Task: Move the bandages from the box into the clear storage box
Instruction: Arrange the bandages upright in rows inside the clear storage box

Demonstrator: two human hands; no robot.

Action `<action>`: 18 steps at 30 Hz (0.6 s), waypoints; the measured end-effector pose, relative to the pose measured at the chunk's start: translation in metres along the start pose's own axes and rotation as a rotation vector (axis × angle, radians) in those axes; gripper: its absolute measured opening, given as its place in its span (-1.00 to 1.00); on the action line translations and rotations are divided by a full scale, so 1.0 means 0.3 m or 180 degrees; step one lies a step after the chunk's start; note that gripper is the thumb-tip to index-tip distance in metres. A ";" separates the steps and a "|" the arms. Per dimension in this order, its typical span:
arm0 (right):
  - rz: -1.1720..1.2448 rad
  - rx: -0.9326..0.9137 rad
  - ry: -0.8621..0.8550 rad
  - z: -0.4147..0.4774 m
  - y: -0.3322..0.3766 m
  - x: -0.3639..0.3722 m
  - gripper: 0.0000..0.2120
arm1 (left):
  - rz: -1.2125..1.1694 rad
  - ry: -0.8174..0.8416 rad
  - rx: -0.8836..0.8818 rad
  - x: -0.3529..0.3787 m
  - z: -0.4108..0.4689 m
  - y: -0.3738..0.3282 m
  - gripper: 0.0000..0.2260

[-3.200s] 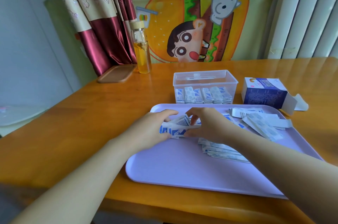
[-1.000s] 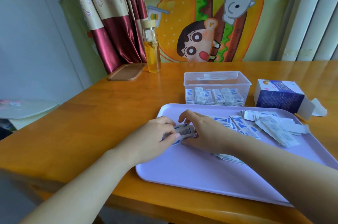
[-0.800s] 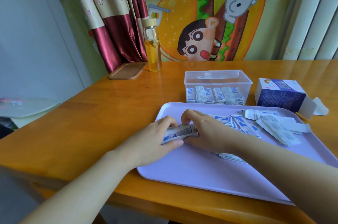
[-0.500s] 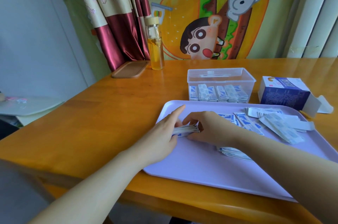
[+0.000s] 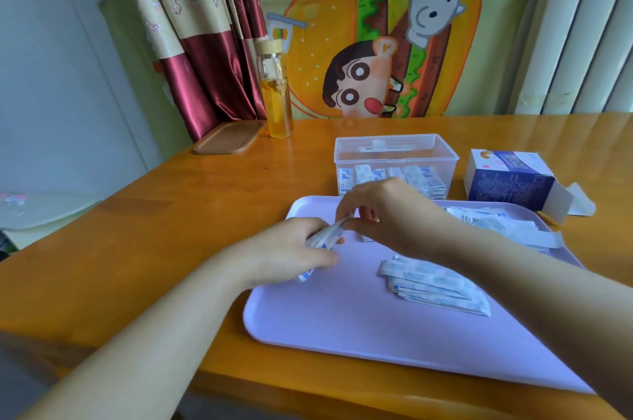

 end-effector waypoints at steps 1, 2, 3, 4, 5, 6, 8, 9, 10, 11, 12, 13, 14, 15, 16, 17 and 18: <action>-0.0165 -0.0161 0.0067 0.004 0.023 -0.015 -0.92 | -0.0479 0.0291 -0.0058 0.006 -0.008 -0.014 -0.90; -0.0288 -0.0281 0.0073 0.006 0.043 -0.030 -0.91 | -0.0910 0.0472 -0.0068 0.013 -0.015 -0.032 -0.91; -0.0323 -0.0370 0.0004 0.005 0.056 -0.045 -0.89 | -0.1305 0.0521 -0.0054 0.021 -0.020 -0.048 -0.89; -0.0231 -0.0418 -0.0124 0.000 0.066 -0.058 -0.84 | -0.1695 0.0473 -0.0051 0.028 -0.022 -0.063 -0.86; 0.0022 -0.0364 -0.0258 -0.009 0.067 -0.070 -0.73 | -0.2073 0.0361 -0.0055 0.034 -0.022 -0.077 -0.84; 0.0396 -0.0210 -0.0292 -0.023 0.063 -0.076 -0.55 | -0.2445 0.0218 -0.0084 0.040 -0.019 -0.088 -0.83; 0.0837 0.0133 -0.0017 -0.063 0.050 -0.057 -0.10 | -0.3074 0.0002 -0.0185 0.057 -0.014 -0.110 -0.81; 0.0685 0.0210 0.0151 -0.082 0.050 -0.035 0.07 | -0.3307 -0.0025 -0.0232 0.066 -0.013 -0.122 -0.79; 0.0432 0.0198 0.0233 -0.098 0.050 -0.012 0.17 | -0.3463 -0.0010 -0.0259 0.075 -0.012 -0.134 -0.76; 0.0178 0.0121 0.0194 -0.112 0.049 0.008 0.20 | -0.3516 0.0052 -0.0263 0.087 -0.011 -0.148 -0.73; 0.0012 0.0037 0.0079 -0.119 0.047 0.019 0.21 | -0.3484 0.0131 -0.0254 0.096 -0.011 -0.158 -0.71; -0.0054 -0.0013 -0.0040 -0.122 0.041 0.023 0.20 | -0.3417 0.0213 -0.0236 0.103 -0.012 -0.168 -0.70; -0.0077 -0.0032 -0.0110 -0.123 0.037 0.019 0.18 | -0.3349 0.0272 -0.0207 0.107 -0.013 -0.176 -0.71; -0.0099 -0.0034 -0.0120 -0.123 0.033 0.016 0.16 | -0.3294 0.0296 -0.0182 0.108 -0.013 -0.176 -0.73; -0.0125 -0.0039 -0.0109 -0.123 0.033 0.011 0.14 | -0.3228 0.0318 -0.0146 0.107 -0.014 -0.178 -0.75; -0.0173 -0.0043 -0.0100 -0.125 0.031 0.004 0.11 | -0.3158 0.0345 -0.0106 0.105 -0.014 -0.178 -0.77; -0.0241 -0.0054 -0.0092 -0.128 0.028 0.002 0.09 | -0.3095 0.0380 -0.0072 0.106 -0.016 -0.180 -0.79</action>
Point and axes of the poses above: each hand's wrist, its own z-axis towards the middle knuckle, its own x-axis out of the palm, y = z × x, the point moved 4 cm from there along z, towards the middle knuckle, and after that the axes turned 12 degrees about z, right-handed, at the moved point
